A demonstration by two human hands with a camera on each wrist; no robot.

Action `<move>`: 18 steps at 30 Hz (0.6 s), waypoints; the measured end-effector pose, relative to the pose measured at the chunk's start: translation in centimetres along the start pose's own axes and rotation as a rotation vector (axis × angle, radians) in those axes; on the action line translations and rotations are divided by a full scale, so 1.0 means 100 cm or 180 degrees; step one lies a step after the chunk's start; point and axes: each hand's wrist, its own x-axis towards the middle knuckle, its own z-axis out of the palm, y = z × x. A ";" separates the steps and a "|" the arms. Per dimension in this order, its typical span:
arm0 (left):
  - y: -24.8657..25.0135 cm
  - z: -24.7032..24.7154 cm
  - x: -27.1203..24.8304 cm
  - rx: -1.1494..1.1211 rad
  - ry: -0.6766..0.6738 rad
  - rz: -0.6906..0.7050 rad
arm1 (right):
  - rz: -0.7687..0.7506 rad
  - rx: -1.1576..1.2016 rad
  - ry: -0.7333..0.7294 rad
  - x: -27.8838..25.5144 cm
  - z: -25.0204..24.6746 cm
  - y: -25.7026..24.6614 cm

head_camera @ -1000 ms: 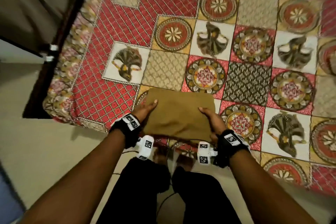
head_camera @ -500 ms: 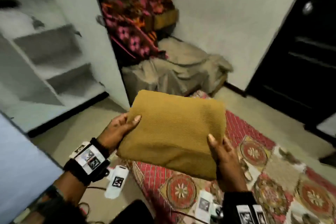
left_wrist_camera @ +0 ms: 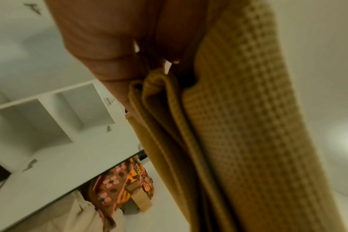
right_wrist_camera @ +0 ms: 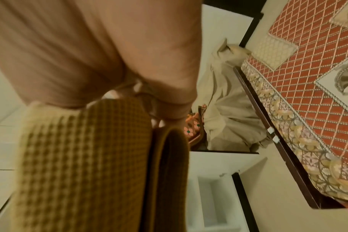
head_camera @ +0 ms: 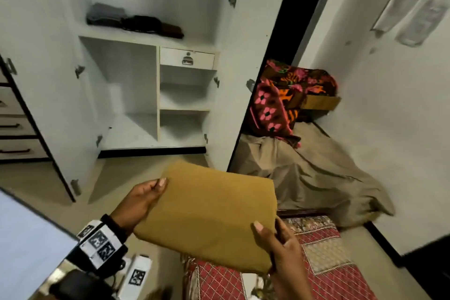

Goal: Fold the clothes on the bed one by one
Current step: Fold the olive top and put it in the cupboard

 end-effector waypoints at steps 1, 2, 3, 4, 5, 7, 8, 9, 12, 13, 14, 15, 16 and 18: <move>0.002 -0.012 0.010 -0.0008 0.0088 -0.0042 | 0.0047 -0.0004 -0.0042 0.015 0.011 0.003; 0.000 -0.027 0.022 0.0020 0.0185 -0.0057 | 0.0120 0.0053 -0.0018 0.032 0.023 0.008; 0.001 -0.040 0.035 0.0061 0.0211 -0.0006 | 0.0183 0.0109 0.0001 0.050 0.034 0.012; 0.003 -0.055 0.052 0.0113 0.0253 0.0067 | 0.0234 0.0126 0.0004 0.074 0.047 0.015; 0.005 -0.066 0.066 0.0136 0.0297 0.0091 | 0.0254 0.0136 0.0011 0.094 0.060 0.015; 0.011 -0.094 0.107 0.0083 0.0428 0.0125 | 0.0310 0.0100 0.0034 0.145 0.092 0.016; 0.014 -0.105 0.126 0.0078 0.0463 0.0138 | 0.0355 0.0097 0.0078 0.170 0.108 0.015; 0.019 -0.119 0.150 0.0075 0.0470 0.0141 | 0.0386 0.0090 0.0119 0.199 0.126 0.014; 0.033 -0.154 0.214 0.0130 0.0525 0.0065 | 0.0542 0.0003 0.0208 0.276 0.172 0.008; 0.040 -0.163 0.233 0.0102 0.0557 0.0001 | 0.0618 -0.0029 0.0181 0.299 0.186 0.003; 0.045 -0.175 0.256 0.0065 0.0584 -0.0060 | 0.0669 -0.0061 0.0148 0.326 0.201 -0.003; 0.049 -0.183 0.273 0.0045 0.0597 -0.0106 | 0.0675 -0.0092 0.0147 0.347 0.213 -0.011; 0.055 -0.192 0.293 0.0041 0.0647 -0.0139 | 0.0649 -0.0126 0.0100 0.370 0.227 -0.017; 0.067 -0.210 0.331 0.0129 0.0759 -0.0131 | 0.0646 -0.0085 -0.0109 0.415 0.255 -0.026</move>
